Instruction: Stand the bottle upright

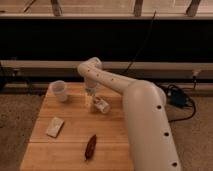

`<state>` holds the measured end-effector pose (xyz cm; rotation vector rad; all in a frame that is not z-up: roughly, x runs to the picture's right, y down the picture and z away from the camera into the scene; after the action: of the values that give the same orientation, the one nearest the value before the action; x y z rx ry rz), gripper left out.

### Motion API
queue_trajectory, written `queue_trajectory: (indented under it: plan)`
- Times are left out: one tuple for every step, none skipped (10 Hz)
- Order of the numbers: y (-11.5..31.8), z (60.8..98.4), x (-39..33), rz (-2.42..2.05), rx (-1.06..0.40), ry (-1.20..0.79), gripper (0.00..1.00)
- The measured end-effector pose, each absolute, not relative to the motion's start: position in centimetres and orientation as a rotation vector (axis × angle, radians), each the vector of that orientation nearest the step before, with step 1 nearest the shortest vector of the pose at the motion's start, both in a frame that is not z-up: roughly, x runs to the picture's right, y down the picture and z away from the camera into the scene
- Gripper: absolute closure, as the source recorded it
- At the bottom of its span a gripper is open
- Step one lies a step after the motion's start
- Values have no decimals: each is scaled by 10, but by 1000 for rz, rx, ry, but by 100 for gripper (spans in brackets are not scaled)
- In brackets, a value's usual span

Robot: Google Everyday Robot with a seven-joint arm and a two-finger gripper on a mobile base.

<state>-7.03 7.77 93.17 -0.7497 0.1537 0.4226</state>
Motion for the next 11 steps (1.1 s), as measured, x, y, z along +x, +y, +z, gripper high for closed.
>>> queue_trajectory:
  plan:
    - [84,937,-66,427,-759,170,20]
    - [86,939,-64,429,-764,182,20]
    - [89,941,-66,426,-770,192,20]
    - [91,942,-65,427,-774,201,20]
    - [93,944,-61,432,-779,211,24]
    - [95,945,-57,434,-782,218,32]
    - [95,945,-54,436,-782,221,42]
    - [96,946,-51,435,-782,224,51]
    - [96,945,-47,438,-778,223,64]
    - [95,943,-45,440,-774,221,72]
    - [93,939,-41,444,-767,216,83]
